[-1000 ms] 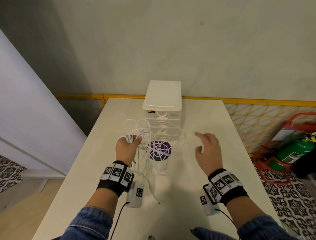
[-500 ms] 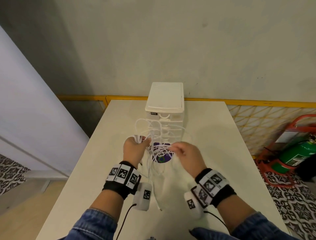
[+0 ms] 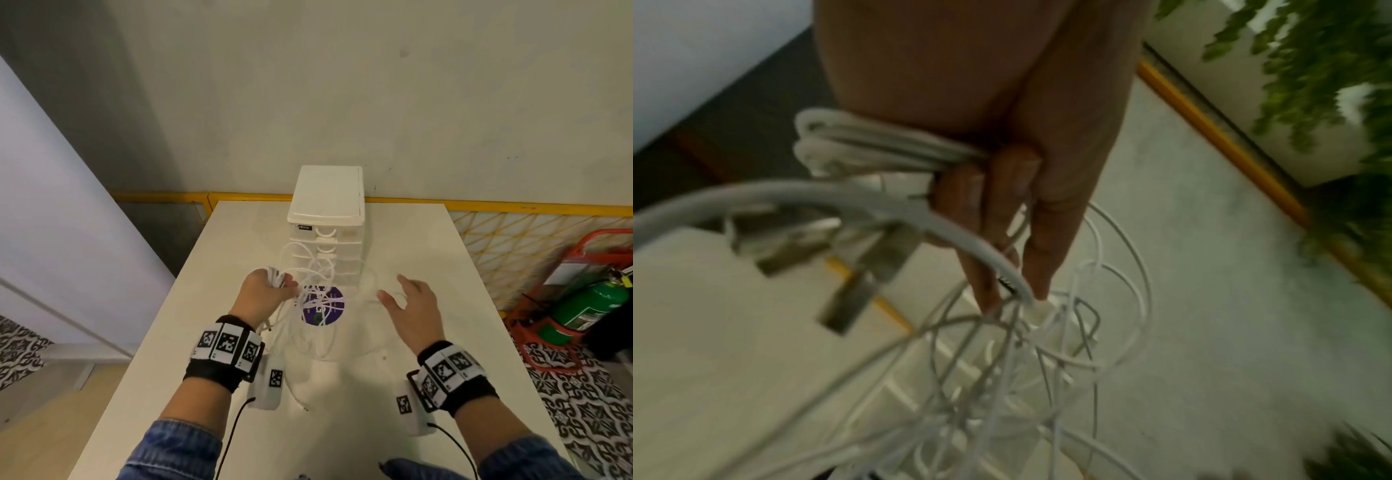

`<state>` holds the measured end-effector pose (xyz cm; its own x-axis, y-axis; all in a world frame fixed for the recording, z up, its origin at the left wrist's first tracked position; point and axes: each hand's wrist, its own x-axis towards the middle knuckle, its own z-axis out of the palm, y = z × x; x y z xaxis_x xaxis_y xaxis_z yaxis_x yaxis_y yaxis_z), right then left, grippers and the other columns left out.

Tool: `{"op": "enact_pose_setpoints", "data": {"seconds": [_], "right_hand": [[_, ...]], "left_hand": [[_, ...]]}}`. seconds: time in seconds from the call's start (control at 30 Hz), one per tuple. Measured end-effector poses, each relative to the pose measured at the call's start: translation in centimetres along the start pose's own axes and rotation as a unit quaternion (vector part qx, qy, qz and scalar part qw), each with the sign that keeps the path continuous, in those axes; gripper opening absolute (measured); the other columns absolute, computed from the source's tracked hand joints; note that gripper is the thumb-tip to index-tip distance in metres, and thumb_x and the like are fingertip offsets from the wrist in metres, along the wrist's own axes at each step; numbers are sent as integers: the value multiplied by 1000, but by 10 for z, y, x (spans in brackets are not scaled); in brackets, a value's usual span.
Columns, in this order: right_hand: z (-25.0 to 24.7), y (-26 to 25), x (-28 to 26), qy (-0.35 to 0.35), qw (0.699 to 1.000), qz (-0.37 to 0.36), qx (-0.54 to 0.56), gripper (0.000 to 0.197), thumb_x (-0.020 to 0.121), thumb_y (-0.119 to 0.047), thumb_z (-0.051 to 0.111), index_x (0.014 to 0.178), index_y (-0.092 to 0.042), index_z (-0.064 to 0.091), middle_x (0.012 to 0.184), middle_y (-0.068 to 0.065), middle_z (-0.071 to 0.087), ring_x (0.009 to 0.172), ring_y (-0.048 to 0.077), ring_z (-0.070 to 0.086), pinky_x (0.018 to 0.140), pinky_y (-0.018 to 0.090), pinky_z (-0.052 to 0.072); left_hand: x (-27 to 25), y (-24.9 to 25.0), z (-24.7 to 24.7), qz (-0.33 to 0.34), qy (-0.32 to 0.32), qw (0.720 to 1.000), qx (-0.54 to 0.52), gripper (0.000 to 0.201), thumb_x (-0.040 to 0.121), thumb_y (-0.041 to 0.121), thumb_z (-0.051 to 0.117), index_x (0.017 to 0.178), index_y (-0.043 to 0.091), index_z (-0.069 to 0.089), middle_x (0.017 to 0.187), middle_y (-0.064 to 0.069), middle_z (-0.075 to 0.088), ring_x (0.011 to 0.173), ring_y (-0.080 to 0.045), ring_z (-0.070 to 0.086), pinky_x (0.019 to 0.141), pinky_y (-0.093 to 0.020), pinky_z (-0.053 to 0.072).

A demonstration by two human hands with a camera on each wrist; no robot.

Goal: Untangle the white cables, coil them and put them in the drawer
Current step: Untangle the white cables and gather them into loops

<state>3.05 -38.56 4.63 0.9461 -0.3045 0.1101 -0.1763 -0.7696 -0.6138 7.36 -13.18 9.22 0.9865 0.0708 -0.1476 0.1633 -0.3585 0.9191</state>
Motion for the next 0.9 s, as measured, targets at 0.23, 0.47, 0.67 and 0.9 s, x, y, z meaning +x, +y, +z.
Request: {"op": "enact_pose_setpoints", "data": {"seconds": [0.23,0.47,0.67,0.9], "right_hand": [[7,-63,-10,-83,979,-150,106,69,67,-61,64,128,-34,46,110,-10,64,101,9,59,88,30,47],[-18,-29,14,87,984,-132,-86,21,80,-25,66,101,-22,67,97,3,64,96,28,56,86,40,37],[-32,-26,17,219,960,-155,-82,35,70,-33,77,101,-20,68,105,11,55,95,31,55,85,45,40],[-14,-28,0,-50,996,-64,-37,29,81,-52,61,86,-23,61,74,-3,64,69,18,60,63,28,47]], "left_hand": [[-29,47,10,128,-104,986,20,7,81,9,71,83,3,72,71,0,69,62,-3,62,58,-15,44],[-29,44,-8,160,-124,939,280,31,74,25,79,97,10,66,87,1,60,81,-12,54,66,-23,37],[-35,40,-10,88,-198,938,271,42,81,45,70,76,4,62,61,-1,61,54,-11,53,58,-26,42],[-43,60,-20,89,-216,972,-38,36,85,33,68,59,16,50,48,-1,32,42,-14,22,41,-20,21]]}}
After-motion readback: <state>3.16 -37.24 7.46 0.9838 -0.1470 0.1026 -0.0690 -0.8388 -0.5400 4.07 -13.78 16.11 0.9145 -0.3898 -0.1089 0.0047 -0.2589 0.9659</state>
